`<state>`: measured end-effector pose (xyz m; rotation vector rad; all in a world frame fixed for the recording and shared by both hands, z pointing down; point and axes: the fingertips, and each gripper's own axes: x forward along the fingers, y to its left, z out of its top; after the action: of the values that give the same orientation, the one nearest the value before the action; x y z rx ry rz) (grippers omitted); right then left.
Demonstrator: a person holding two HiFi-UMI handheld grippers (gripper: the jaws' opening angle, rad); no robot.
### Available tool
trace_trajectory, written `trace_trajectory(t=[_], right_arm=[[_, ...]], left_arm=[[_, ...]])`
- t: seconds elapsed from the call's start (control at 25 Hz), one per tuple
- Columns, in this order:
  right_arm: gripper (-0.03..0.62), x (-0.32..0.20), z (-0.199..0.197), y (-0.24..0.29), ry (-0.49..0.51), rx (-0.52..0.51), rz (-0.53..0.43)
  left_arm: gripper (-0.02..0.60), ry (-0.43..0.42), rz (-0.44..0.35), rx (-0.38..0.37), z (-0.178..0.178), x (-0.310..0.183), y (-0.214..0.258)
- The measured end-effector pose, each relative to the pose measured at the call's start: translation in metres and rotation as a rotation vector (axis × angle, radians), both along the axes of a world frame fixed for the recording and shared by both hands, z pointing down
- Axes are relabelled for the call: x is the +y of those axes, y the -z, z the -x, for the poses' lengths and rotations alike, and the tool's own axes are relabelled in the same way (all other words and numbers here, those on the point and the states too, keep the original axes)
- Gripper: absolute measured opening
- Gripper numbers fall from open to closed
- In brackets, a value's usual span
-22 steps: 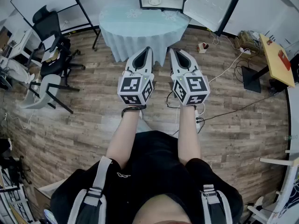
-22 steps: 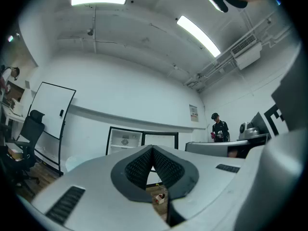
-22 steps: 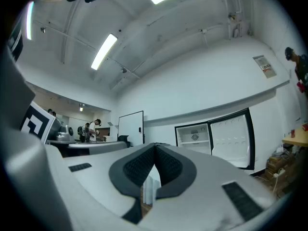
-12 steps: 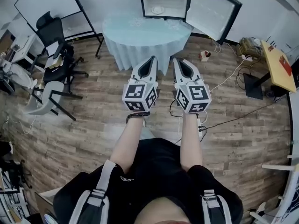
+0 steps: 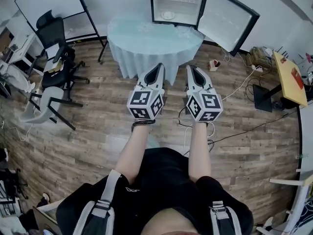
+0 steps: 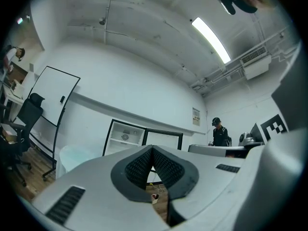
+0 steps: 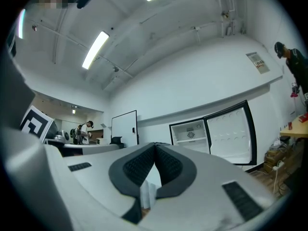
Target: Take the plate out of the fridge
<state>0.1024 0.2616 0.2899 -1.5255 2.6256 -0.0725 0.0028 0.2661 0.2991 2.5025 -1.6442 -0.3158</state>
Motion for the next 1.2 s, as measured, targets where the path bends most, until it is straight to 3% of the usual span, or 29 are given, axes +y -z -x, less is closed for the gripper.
trace_trajectory(t=[0.36,0.6,0.92,1.2], right_arm=[[0.005,-0.074,0.050,-0.014,0.026,-0.029,0.050],[0.005,-0.122,0.132,-0.040,0.112,-0.037,0.137],[0.005,-0.169,0.217,-0.020,0.177,-0.005,0.102],[0.005,-0.196,0.213,-0.037,0.078,0.048,0.124]], left_arm=[[0.000,0.021,0.022,0.026,0.055,-0.074,-0.001],[0.000,0.059,0.069,0.048,0.128,-0.124,-0.011],[0.000,0.081,0.052,0.107,0.206,-0.184,0.003],[0.000,0.020,0.119,0.158,0.211,-0.220,-0.032]])
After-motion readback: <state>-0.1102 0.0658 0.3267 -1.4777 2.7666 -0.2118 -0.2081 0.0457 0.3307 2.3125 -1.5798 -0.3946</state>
